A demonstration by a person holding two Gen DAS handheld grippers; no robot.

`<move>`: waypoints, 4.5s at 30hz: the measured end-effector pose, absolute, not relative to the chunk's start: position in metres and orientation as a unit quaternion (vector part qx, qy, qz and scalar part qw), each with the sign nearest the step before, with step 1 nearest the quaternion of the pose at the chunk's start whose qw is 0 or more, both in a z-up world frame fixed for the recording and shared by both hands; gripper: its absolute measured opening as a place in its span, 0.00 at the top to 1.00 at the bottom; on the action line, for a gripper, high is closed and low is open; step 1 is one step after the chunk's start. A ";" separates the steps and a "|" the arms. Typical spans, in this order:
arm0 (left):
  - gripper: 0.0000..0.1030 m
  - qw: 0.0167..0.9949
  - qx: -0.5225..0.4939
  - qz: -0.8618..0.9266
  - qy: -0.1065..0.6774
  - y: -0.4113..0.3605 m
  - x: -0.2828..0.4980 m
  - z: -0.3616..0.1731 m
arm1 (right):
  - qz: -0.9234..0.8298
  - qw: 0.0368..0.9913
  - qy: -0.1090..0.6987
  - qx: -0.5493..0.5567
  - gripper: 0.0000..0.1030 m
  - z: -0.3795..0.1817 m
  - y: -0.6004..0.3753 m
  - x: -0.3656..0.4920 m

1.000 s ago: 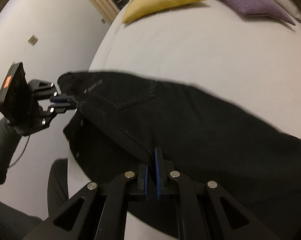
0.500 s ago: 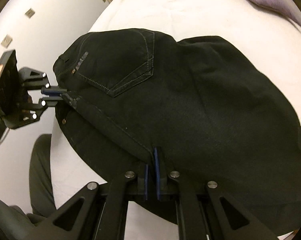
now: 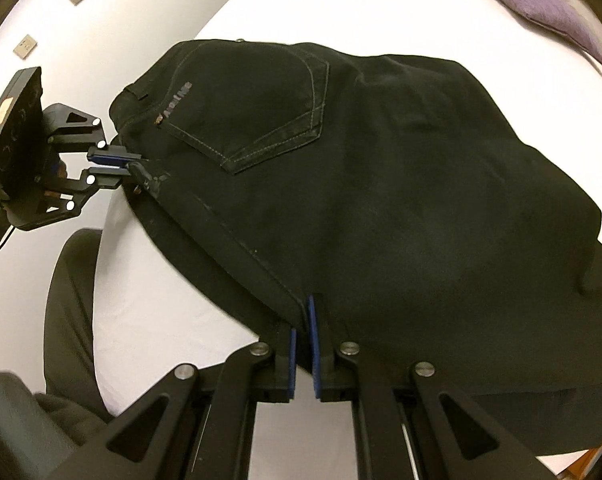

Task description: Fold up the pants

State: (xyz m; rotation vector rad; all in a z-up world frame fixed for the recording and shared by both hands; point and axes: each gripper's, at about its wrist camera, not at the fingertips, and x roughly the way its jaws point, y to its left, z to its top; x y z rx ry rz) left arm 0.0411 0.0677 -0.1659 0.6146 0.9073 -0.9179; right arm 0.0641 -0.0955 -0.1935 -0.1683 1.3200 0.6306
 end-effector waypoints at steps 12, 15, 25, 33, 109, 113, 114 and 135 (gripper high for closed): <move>0.93 0.757 0.260 -0.418 0.430 0.059 0.046 -0.184 | 0.271 0.743 0.603 -0.104 0.94 -0.203 -0.101 0.059; 0.93 0.759 0.260 -0.419 0.425 0.064 0.044 -0.183 | 0.274 0.747 0.597 -0.105 0.94 -0.197 -0.099 0.053; 0.85 0.750 0.248 -0.412 0.454 0.068 0.041 -0.186 | 0.272 0.746 0.602 -0.088 0.87 -0.209 -0.116 0.054; 0.51 0.760 0.164 -0.417 0.471 0.079 0.044 -0.136 | 0.275 0.755 0.594 -0.039 0.81 -0.205 -0.129 0.055; 0.49 0.822 0.110 -0.262 0.493 -0.024 0.084 -0.216 | -0.026 0.687 0.300 0.662 0.71 -0.282 -0.531 0.049; 0.49 0.822 0.112 -0.261 0.494 -0.025 0.084 -0.217 | -0.028 0.718 0.328 0.613 0.90 -0.254 -0.526 0.080; 0.49 0.823 0.111 -0.261 0.493 -0.025 0.084 -0.217 | -0.031 0.736 0.328 0.592 0.91 -0.240 -0.527 0.080; 0.44 0.825 0.115 -0.257 0.490 -0.034 0.087 -0.218 | -0.050 0.793 0.376 0.477 0.47 -0.132 -0.534 0.015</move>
